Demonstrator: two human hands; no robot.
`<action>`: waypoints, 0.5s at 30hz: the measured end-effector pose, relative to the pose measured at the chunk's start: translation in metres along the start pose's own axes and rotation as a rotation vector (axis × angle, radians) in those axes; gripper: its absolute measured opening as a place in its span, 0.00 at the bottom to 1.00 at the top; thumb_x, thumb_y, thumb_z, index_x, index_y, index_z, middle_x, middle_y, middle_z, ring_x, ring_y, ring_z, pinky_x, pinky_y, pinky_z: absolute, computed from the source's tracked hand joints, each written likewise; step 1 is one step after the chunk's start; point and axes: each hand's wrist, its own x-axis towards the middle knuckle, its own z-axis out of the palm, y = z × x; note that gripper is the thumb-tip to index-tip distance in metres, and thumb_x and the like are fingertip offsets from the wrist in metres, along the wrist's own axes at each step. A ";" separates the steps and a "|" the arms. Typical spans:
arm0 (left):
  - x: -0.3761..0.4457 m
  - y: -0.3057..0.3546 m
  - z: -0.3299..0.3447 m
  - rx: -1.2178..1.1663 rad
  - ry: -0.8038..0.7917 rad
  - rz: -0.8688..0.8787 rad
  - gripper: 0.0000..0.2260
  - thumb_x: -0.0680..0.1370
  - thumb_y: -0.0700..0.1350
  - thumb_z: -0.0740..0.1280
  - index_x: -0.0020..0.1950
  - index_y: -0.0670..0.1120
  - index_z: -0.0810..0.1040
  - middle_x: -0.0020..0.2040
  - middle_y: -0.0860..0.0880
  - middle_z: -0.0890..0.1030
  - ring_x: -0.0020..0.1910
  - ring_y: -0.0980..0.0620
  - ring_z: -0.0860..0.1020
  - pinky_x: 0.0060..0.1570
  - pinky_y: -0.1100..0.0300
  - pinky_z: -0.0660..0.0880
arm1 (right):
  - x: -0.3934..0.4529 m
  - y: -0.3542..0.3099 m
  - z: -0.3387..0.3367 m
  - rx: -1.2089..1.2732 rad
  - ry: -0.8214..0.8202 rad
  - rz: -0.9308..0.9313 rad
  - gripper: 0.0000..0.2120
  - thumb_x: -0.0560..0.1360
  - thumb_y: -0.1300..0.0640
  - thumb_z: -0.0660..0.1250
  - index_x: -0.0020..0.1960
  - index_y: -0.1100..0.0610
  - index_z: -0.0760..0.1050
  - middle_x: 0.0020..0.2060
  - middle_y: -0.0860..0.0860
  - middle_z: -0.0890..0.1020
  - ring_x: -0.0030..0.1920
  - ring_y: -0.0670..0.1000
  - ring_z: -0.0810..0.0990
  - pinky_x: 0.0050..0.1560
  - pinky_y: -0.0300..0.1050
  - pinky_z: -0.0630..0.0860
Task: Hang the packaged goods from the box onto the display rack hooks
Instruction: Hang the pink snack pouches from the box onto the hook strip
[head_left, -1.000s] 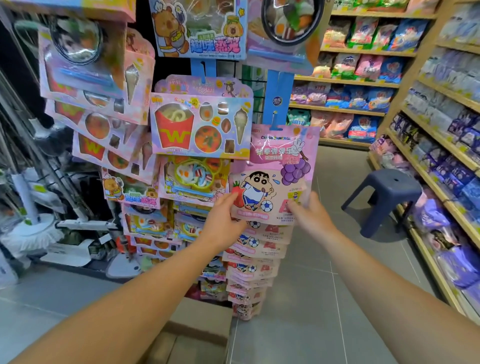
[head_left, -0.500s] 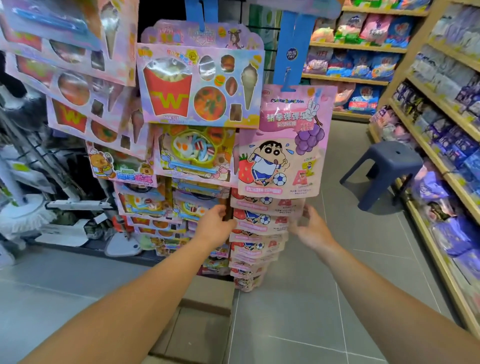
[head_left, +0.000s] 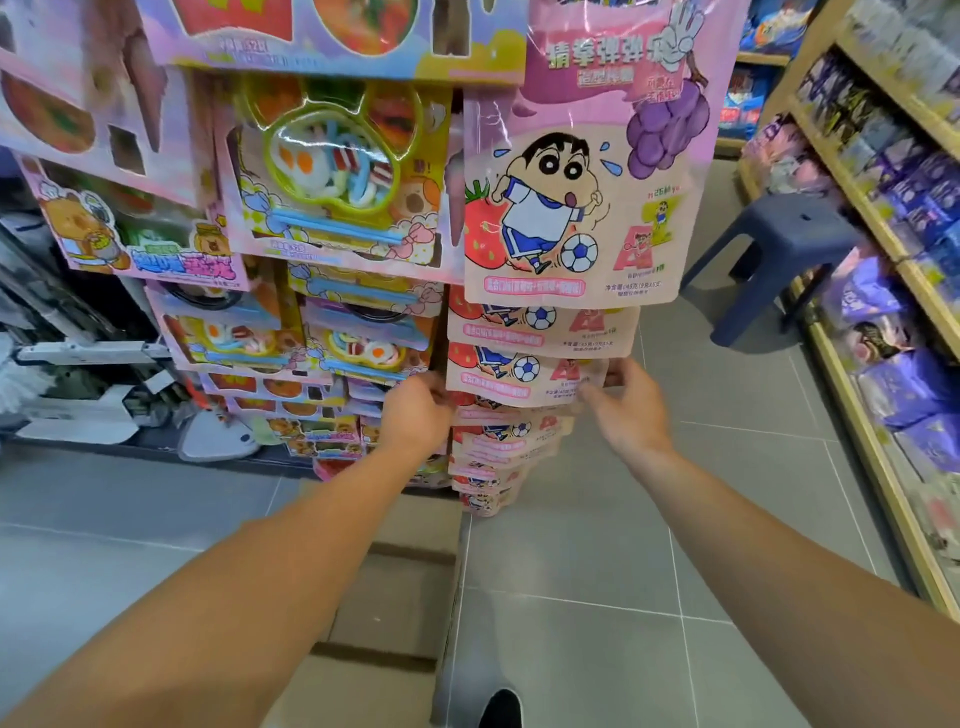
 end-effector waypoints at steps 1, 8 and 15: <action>0.003 -0.003 0.002 -0.008 0.034 0.000 0.08 0.77 0.38 0.65 0.53 0.42 0.80 0.48 0.43 0.83 0.47 0.43 0.80 0.44 0.58 0.72 | 0.000 0.004 0.001 0.002 0.028 -0.013 0.11 0.77 0.61 0.68 0.58 0.56 0.74 0.44 0.42 0.78 0.42 0.39 0.76 0.38 0.29 0.70; 0.019 -0.022 0.015 -0.167 0.107 -0.048 0.05 0.78 0.42 0.67 0.52 0.43 0.79 0.46 0.46 0.82 0.47 0.44 0.80 0.48 0.54 0.77 | 0.000 0.041 0.018 0.036 -0.060 0.041 0.23 0.77 0.53 0.69 0.69 0.54 0.69 0.57 0.43 0.75 0.54 0.46 0.77 0.53 0.42 0.74; 0.022 -0.035 0.028 -0.241 0.085 -0.007 0.06 0.76 0.43 0.70 0.51 0.44 0.83 0.43 0.47 0.84 0.44 0.45 0.82 0.49 0.46 0.80 | 0.016 0.059 0.030 0.017 0.136 0.107 0.04 0.75 0.60 0.68 0.45 0.53 0.74 0.43 0.51 0.81 0.46 0.54 0.80 0.47 0.46 0.75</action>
